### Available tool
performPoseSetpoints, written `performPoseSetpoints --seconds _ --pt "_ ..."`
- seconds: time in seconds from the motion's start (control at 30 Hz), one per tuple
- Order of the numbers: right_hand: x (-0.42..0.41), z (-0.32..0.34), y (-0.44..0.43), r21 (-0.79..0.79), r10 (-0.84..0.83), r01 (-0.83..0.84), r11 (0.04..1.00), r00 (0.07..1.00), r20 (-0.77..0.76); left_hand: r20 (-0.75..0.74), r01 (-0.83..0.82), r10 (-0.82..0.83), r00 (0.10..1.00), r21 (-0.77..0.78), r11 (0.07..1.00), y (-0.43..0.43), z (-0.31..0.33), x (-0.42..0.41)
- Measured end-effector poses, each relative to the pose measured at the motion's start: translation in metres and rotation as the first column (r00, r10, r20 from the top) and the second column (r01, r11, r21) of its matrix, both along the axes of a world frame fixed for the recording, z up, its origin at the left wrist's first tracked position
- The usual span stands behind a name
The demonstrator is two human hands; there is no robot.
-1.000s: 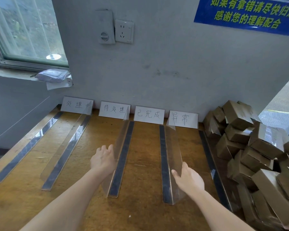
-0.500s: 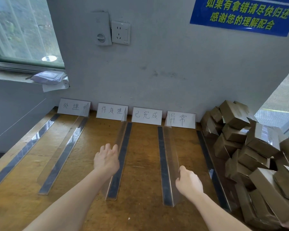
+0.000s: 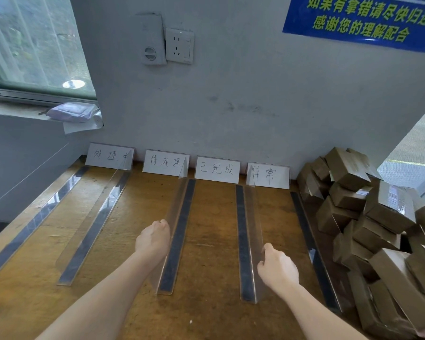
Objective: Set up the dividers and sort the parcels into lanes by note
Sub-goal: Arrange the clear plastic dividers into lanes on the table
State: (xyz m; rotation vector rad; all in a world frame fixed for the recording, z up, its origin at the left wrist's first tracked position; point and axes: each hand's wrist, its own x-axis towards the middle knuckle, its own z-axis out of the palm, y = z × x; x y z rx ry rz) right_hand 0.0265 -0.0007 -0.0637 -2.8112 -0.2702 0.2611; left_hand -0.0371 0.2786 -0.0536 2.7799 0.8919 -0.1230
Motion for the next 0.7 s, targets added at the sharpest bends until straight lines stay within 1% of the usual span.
performPoseSetpoints --seconds 0.23,0.33,0.4,0.57,0.63,0.7 --pt "0.0012 0.0 -0.0043 0.011 -0.003 0.003 1.0 1.0 0.012 0.023 -0.016 0.016 1.0 -0.014 1.0 -0.0027 0.0005 0.0017" --pt "0.0007 -0.0012 -0.0056 0.022 -0.014 0.013 1.0 1.0 0.02 0.017 -0.068 0.069 0.997 -0.05 0.996 -0.0048 0.004 0.0013" --pt "0.001 -0.0027 -0.0076 0.026 -0.012 0.011 1.0 1.0 0.02 0.033 -0.073 0.075 0.997 -0.06 0.996 -0.0048 0.0032 0.0014" --pt "0.0019 -0.0048 -0.0085 0.043 0.041 -0.04 0.998 0.999 -0.024 0.057 -0.09 0.097 0.994 -0.118 0.989 -0.0043 0.0058 0.0001" --pt "0.0021 -0.0051 -0.0084 0.044 0.045 -0.044 0.998 0.999 -0.028 0.062 -0.089 0.097 0.993 -0.117 0.989 -0.0053 0.0079 -0.0001" --pt "0.0024 -0.0057 -0.0086 0.051 0.043 -0.042 0.998 0.999 -0.025 0.044 -0.052 0.056 0.997 -0.08 0.995 -0.0054 0.0088 -0.0011"
